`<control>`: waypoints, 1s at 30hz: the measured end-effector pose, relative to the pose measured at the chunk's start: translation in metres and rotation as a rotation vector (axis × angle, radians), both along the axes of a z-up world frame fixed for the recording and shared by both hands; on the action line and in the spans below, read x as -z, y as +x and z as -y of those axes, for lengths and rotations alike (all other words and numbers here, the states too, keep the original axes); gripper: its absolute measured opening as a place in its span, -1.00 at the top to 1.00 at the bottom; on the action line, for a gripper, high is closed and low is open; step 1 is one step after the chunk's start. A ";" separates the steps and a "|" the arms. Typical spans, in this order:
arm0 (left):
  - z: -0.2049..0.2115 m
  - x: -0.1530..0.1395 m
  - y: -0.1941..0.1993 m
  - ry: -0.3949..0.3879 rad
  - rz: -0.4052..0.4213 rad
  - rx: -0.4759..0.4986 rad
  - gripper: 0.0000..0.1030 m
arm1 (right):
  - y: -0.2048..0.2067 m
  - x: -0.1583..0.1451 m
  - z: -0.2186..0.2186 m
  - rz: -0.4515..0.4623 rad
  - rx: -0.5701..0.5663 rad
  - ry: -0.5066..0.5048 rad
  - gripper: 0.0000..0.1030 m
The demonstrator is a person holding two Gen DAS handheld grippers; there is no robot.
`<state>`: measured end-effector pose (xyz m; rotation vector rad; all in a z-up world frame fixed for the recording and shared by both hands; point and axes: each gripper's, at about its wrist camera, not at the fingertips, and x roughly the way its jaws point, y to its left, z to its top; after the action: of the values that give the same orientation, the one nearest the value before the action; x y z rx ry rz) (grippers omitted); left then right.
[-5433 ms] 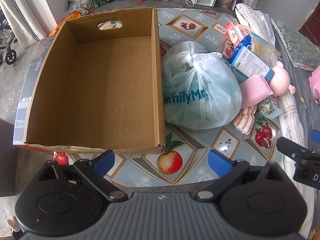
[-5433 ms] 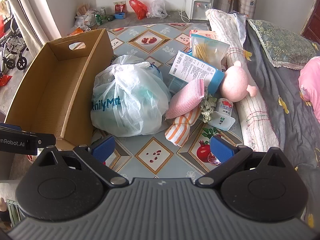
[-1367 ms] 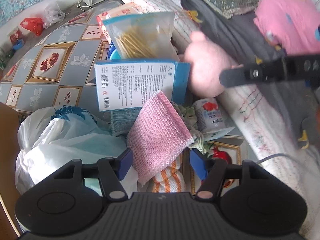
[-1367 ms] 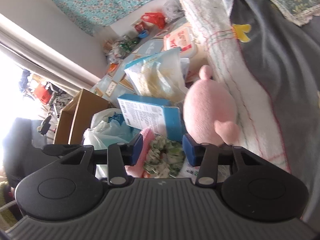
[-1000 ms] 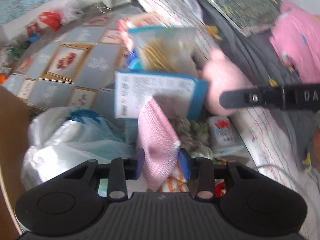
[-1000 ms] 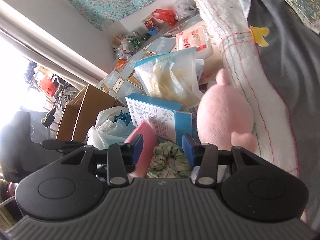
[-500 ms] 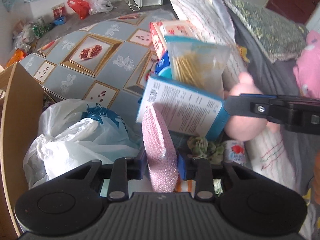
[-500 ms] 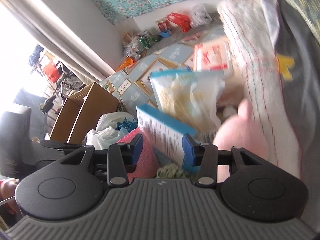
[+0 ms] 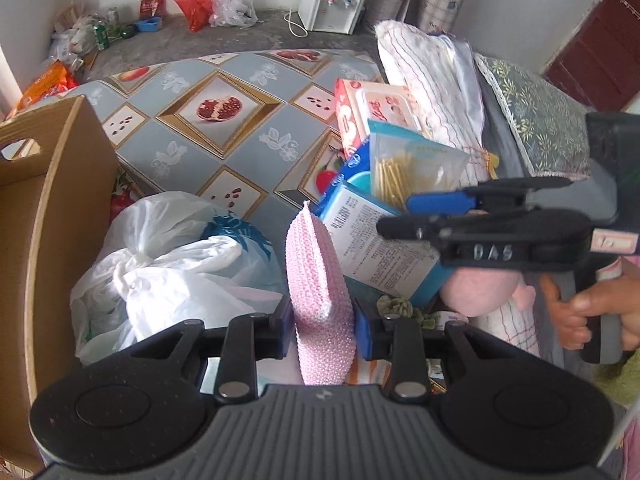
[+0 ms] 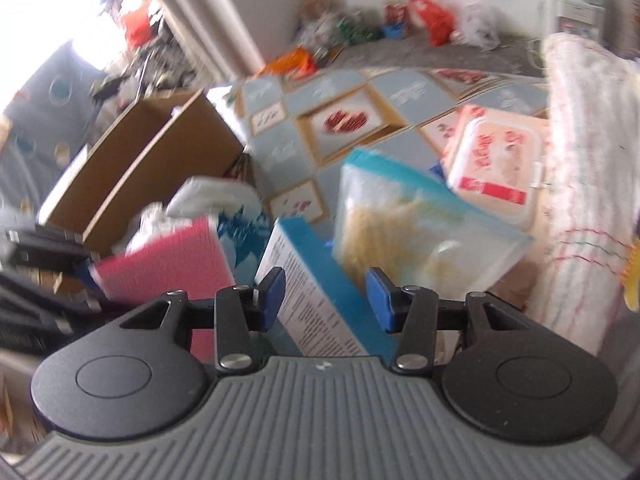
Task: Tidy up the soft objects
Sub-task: 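Carry the pink sponge with the left tool into the box and release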
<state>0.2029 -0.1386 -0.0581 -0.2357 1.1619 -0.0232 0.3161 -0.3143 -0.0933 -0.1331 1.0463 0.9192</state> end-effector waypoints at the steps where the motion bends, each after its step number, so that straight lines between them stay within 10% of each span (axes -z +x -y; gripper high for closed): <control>1: -0.001 0.000 -0.001 -0.002 0.001 -0.004 0.38 | -0.003 0.001 -0.003 0.008 -0.019 -0.022 0.12; 7: -0.009 0.001 -0.005 -0.039 0.015 -0.020 0.38 | -0.018 -0.010 -0.011 0.066 -0.074 -0.103 0.48; 17: -0.032 0.006 -0.011 -0.125 0.029 0.034 0.38 | -0.058 -0.016 -0.041 0.175 -0.185 -0.317 0.51; 30: -0.077 -0.019 -0.021 -0.257 0.081 0.094 0.39 | -0.092 -0.072 -0.059 0.294 -0.015 -0.418 0.62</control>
<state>0.1816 -0.0615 -0.0386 -0.4031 1.0874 -0.2641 0.2240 -0.2555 -0.0218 -0.6069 0.9489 0.6588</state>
